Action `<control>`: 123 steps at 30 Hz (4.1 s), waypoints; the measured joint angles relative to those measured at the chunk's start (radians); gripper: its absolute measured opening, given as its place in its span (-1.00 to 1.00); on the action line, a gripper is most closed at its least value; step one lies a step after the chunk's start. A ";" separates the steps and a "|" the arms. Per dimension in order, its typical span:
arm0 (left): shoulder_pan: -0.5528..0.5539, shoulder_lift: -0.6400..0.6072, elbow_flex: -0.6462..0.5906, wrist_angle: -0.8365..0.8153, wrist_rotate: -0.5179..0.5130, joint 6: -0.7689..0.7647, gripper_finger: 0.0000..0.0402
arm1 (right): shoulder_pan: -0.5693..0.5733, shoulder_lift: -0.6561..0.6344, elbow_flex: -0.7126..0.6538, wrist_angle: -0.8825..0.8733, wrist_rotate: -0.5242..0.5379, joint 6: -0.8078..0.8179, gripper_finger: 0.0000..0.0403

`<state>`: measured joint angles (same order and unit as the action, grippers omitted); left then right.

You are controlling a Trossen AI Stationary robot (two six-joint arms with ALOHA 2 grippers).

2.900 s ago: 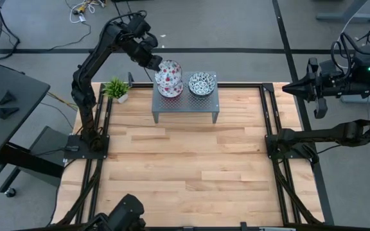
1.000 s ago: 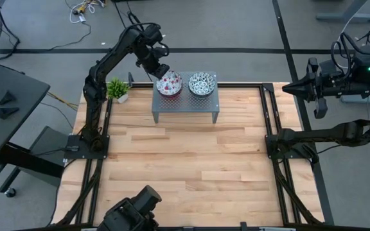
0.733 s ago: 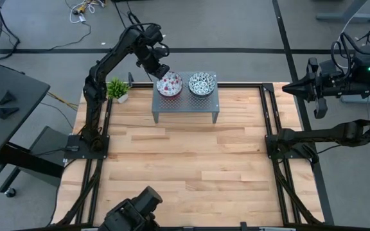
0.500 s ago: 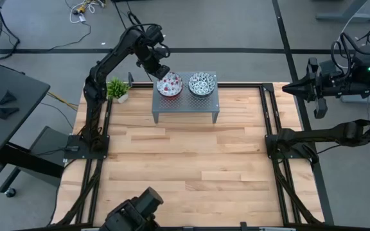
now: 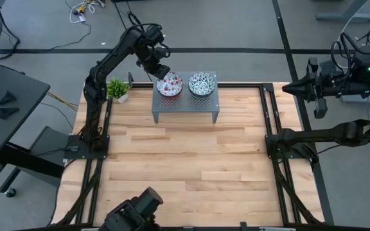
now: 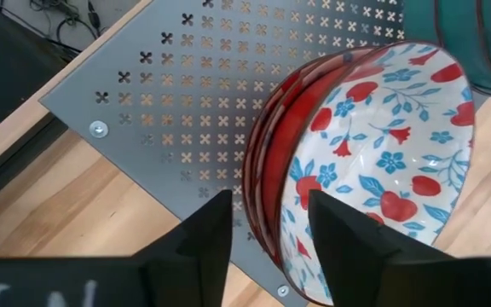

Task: Pick & Place Mini bowls
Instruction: Stack the red and white patterned bowl on top of the other red and white patterned bowls on the shelf

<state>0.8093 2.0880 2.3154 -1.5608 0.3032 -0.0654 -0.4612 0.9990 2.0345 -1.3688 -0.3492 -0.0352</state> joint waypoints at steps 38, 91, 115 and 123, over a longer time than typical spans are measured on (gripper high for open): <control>-0.014 -0.115 0.035 0.243 -0.032 0.098 -0.28 | 0.000 0.000 0.000 0.000 0.000 0.000 -0.88; -0.160 -0.067 0.033 0.443 -0.344 -0.085 -1.00 | 0.000 0.000 0.000 0.000 0.000 0.000 -0.88; -0.221 -0.167 0.034 0.545 -0.407 -0.101 -1.00 | 0.000 0.000 0.000 0.000 0.000 0.000 -0.88; -0.229 -0.167 0.034 0.563 -0.375 -0.056 -1.00 | 0.000 0.000 0.000 0.000 0.000 0.000 -0.88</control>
<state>0.5803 1.9205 2.3489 -0.9981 -0.0716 -0.1213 -0.4610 0.9992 2.0342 -1.3689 -0.3489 -0.0352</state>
